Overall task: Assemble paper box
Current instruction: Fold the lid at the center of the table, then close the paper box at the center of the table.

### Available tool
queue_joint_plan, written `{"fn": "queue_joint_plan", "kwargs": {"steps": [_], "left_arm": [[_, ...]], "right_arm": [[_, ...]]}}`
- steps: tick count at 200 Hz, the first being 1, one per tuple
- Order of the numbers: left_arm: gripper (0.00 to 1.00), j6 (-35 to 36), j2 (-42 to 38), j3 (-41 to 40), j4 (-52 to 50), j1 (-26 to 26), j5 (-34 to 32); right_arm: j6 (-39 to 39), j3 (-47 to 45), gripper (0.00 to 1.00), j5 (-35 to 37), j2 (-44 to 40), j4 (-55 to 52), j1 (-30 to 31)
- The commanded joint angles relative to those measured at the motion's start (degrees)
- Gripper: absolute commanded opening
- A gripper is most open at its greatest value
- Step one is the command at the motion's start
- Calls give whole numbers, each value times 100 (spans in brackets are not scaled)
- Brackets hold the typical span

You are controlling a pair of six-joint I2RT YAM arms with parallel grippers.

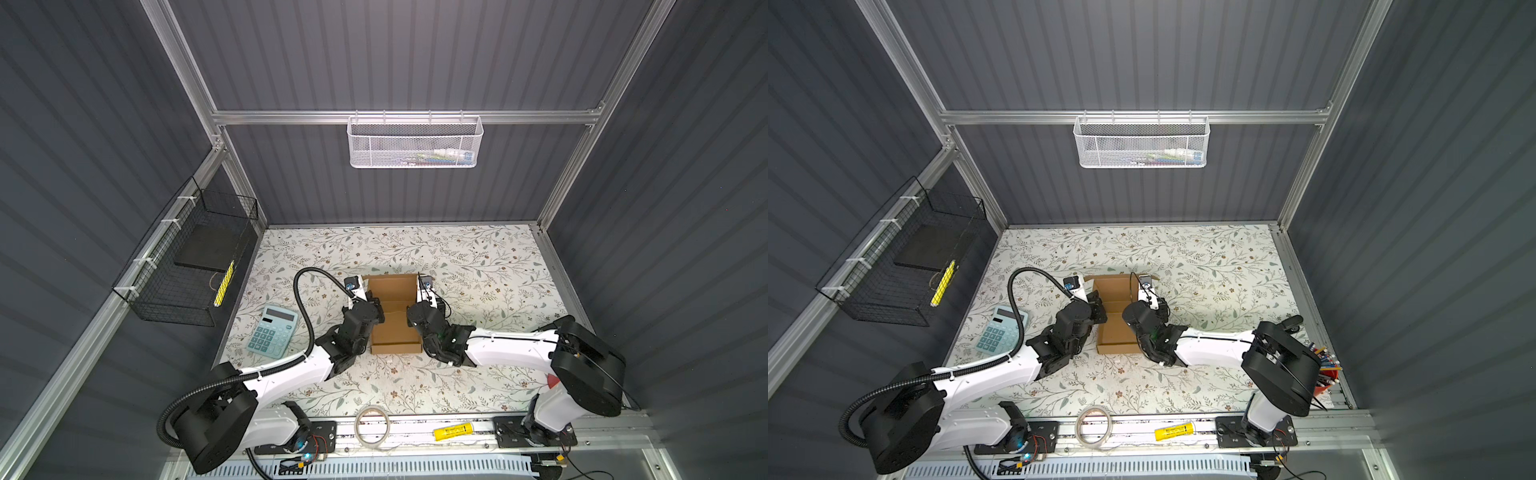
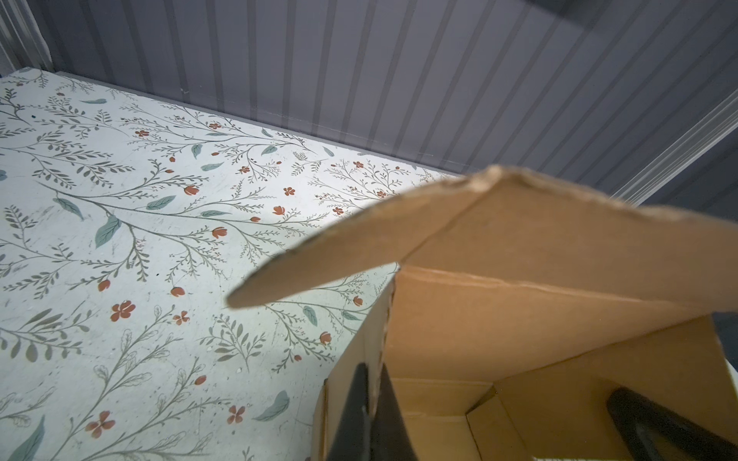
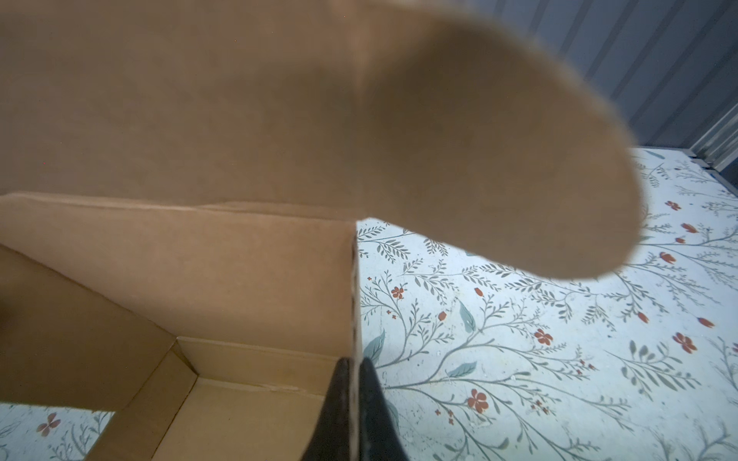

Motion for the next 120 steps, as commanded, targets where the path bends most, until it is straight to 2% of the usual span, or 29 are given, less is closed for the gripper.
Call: {"fn": "queue_joint_plan", "kwargs": {"steps": [1, 120], "left_arm": [[0, -139, -68, -142, -111, -110, 143], [0, -190, -92, -231, -53, -194, 34]], "right_arm": [[96, -103, 4, -135, 78, 43, 102], [104, -178, 2, -10, 43, 139, 172]]}}
